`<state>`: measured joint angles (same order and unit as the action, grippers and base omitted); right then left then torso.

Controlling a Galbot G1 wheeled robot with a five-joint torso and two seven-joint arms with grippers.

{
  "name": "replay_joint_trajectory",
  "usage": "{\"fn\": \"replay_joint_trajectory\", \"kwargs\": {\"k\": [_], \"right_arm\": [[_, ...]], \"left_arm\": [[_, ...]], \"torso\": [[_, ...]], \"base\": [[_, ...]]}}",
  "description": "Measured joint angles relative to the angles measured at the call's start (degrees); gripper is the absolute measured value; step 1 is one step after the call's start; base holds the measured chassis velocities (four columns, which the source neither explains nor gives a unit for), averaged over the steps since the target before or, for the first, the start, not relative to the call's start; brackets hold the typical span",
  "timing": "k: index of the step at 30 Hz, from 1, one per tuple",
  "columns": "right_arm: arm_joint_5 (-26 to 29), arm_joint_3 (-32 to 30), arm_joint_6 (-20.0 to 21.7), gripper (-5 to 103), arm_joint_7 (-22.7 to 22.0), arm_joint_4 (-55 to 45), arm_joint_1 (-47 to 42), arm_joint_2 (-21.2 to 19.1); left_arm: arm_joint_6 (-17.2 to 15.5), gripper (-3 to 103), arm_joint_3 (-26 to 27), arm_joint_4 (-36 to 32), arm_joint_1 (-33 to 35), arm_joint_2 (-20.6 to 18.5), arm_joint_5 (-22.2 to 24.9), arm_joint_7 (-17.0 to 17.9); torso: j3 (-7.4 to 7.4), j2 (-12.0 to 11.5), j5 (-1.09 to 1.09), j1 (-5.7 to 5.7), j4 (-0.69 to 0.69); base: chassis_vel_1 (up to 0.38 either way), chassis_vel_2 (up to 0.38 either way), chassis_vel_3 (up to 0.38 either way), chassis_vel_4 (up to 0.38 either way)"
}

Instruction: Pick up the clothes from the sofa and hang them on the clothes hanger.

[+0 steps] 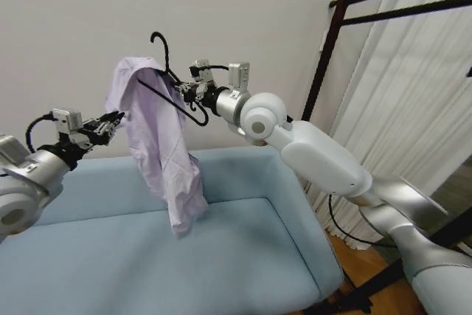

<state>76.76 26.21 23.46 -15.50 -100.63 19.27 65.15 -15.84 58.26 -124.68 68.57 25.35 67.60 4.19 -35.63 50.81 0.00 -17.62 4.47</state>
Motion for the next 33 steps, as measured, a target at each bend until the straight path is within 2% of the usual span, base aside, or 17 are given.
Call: {"fn": "replay_joint_trajectory", "kwargs": {"k": [1, 2, 4, 5, 7, 10, 14, 15, 17, 20, 21, 22, 25, 26, 30, 31, 33], "right_arm": [[0.0, 0.13, 0.02, 1, 0.0, 0.09, 0.15, 0.09], [0.0, 0.23, 0.02, 1, 0.0, 0.21, 0.28, 0.16], [0.0, 0.4, 0.04, 1, 0.05, 0.44, 0.57, 0.2], [0.0, 0.4, 0.04, 1, 0.05, 0.44, 0.57, 0.2], [0.05, 0.51, 0.04, 1, 0.89, 0.67, 0.79, -0.19], [0.09, 0.53, 0.01, 1, 3.08, 0.98, 0.87, -1.05], [0.37, 0.43, -0.38, 1, 10.53, 1.63, 0.87, -4.1], [0.37, 0.43, -0.38, 1, 10.53, 1.63, 0.87, -4.1], [-0.43, 0.42, -0.56, 1, 16.16, 2.66, 0.98, -6.18], [-1.75, 0.17, -0.59, 1, 25.16, 4.33, 1.35, -8.7], [-1.75, 0.17, -0.59, 1, 25.16, 4.33, 1.35, -8.7], [-2.21, -0.05, -0.15, 1, 28.63, 5.07, 1.59, -9.43], [-4.17, -0.37, 1.04, 1, 36.47, 7.14, 2.33, -10.39], [-4.17, -0.37, 1.04, 1, 36.47, 7.14, 2.33, -10.39], [-6.0, 0.29, 1.2, 1, 45.24, 10.03, 3.63, -10.27], [-6.0, 0.29, 1.2, 1, 45.24, 10.03, 3.63, -10.27], [-6.76, 0.81, 1.22, 1, 47.94, 11.56, 4.39, -9.3]], "left_arm": [[0.08, 40, 0.0, -0.06, 0.01, 0.1, 0.0, 0.0], [0.18, 40, 0.02, -0.13, 0.06, 0.17, 0.02, 0.0], [0.32, 50, 0.43, -0.1, 0.24, 0.28, 0.12, -0.02], [0.32, 50, 0.43, -0.1, 0.24, 0.28, 0.12, -0.02], [0.57, 61, 1.43, 0.53, 0.43, 0.3, 0.37, -0.09], [0.74, 66, 2.75, 1.9, 0.64, 0.16, 0.62, -0.5], [0.81, 88, 5.38, 4.4, 0.97, -0.65, 3.24, -2.87], [0.81, 88, 5.38, 4.4, 0.97, -0.65, 3.24, -2.87], [0.75, 93, 6.23, 6.13, 0.45, -1.01, 4.25, -5.09], [-0.11, 100, 5.91, 10.58, -4.3, -1.12, 4.57, -11.82], [-0.11, 100, 5.91, 10.58, -4.3, -1.12, 4.57, -11.82], [-0.54, 100, 5.27, 12.52, -6.68, -1.41, 4.74, -15.27], [-1.86, 100, 3.71, 18.83, -11.83, -3.46, 5.46, -28.94], [-1.86, 100, 3.71, 18.83, -11.83, -3.46, 5.46, -28.94], [-4.02, 100, 1.22, 27.37, -14.66, -8.34, 6.94, -45.88], [-4.02, 100, 1.22, 27.37, -14.66, -8.34, 6.94, -45.88], [-4.31, 100, 0.8, 30.75, -14.47, -10.97, 6.99, -51.22]], "torso": [[0.0, 0.0, 0.0, 0.0, 0.0], [0.0, 0.0, 0.0, 0.0, 0.0], [0.0, 0.0, -0.01, 0.0, 0.0], [0.0, 0.0, -0.01, 0.0, 0.0], [0.0, 0.0, 0.0, 0.0, -0.01], [0.0, 0.0, -0.01, 0.0, -0.01], [0.0, 0.0, 0.0, 0.0, -0.01], [0.0, 0.0, 0.0, 0.0, -0.01], [0.0, 0.0, 0.0, 0.0, 0.0], [0.0, 0.0, 0.0, 0.0, 0.0], [0.0, 0.0, 0.0, 0.0, 0.0], [0.0, 0.0, 0.0, 0.0, 0.01], [0.0, 0.0, 0.01, 0.0, 0.01], [0.0, 0.0, 0.01, 0.0, 0.01], [0.0, 0.0, 0.0, 0.0, 0.0], [0.0, 0.0, 0.0, 0.0, 0.0], [0.0, 0.0, -0.01, 0.0, 0.0]], "base": [[0.0, 0.0, 0.0, 0.0], [0.0, 0.0, 0.0, 0.0], [0.0, 0.0, 0.0, 0.0], [0.0, 0.0, 0.0, 0.0], [0.0, 0.0, 0.0, 0.0], [0.0, 0.0, 0.0, 0.0], [0.0, 0.0, 0.0, 0.0], [0.0, 0.0, 0.0, 0.0], [0.0, 0.0, 0.0, 0.0], [0.0, 0.0, 0.0, 0.0], [0.0, 0.0, 0.0, 0.0], [0.0, 0.0, 0.0, 0.0], [0.0, 0.0, 0.0, 0.0], [0.0, 0.0, 0.0, 0.0], [0.0, 0.0, 0.0, 0.0], [0.0, 0.0, 0.0, 0.0], [0.0, 0.0, 0.0, 0.0]]}}
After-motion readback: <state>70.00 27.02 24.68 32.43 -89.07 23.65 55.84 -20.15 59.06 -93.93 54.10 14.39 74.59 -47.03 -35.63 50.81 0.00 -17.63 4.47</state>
